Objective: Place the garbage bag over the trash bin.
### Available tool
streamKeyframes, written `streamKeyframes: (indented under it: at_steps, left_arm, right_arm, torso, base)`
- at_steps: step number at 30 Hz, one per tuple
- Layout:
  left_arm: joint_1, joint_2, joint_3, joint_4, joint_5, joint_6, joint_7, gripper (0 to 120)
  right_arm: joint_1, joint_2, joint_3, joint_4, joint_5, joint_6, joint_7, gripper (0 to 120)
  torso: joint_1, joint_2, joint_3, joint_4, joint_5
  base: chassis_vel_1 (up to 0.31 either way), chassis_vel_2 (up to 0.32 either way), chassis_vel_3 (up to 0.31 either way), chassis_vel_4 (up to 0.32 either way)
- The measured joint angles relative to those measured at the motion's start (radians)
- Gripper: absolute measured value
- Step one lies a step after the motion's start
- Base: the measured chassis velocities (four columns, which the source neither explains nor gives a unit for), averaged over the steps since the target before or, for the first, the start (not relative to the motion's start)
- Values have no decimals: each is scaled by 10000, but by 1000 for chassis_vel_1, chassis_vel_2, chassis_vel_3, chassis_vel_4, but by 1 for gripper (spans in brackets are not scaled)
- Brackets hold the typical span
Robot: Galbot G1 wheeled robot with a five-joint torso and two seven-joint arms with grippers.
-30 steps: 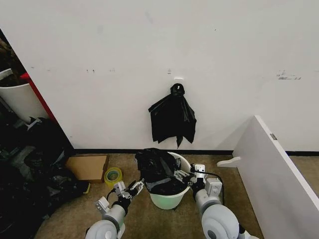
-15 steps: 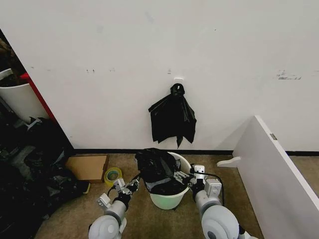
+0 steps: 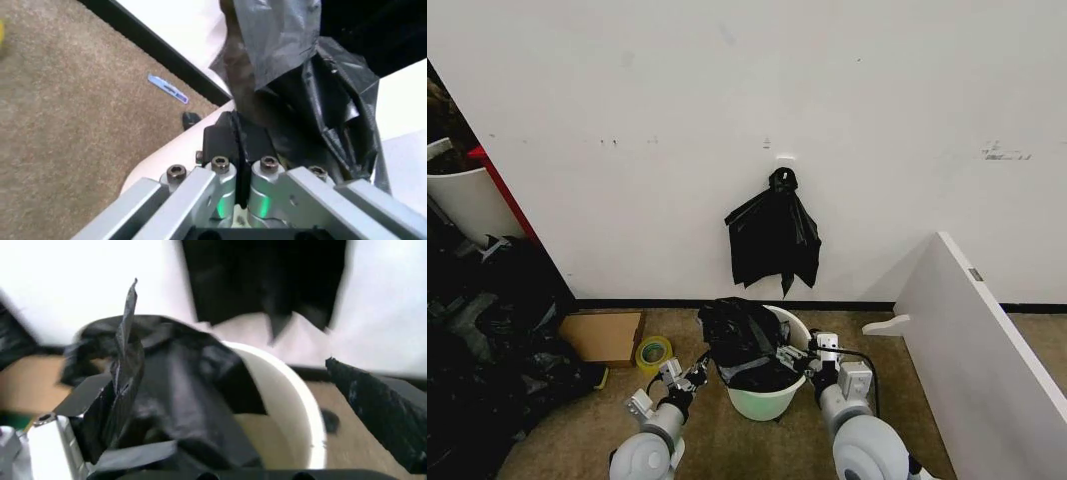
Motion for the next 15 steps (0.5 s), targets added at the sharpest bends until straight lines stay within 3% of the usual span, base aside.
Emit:
streamKeyframes:
  at_steps: [2,6,11,15]
  left_arm:
    - [46,5,-17,-19,39,-18,-2,0]
    - [250,28,-93,-163,308,-51,-5,0]
    - [452,86,-262,-387,650,-111,-40,0]
    - [759,204,-546,-605,833,-183,-38,15]
  right_arm:
    - [-7,-83,-76,0,-331,81,-329,100]
    - [730,-739,-689,-373,-1800,425,-2618,100]
    - [2324,-970,-1582,-1025,-1989,305,-3417,100]
    - [3393,-758,-2571,-1766,-2121,35,-3653,100]
  torso:
    - [0,0,0,0,0]
    - [0,0,0,0,0]
    - [0,0,0,5,-1]
    - [0,0,1,2,-2]
  base:
    - [0,0,0,0]
    - [0,0,0,0]
    - [0,0,0,0]
    - [0,0,0,0]
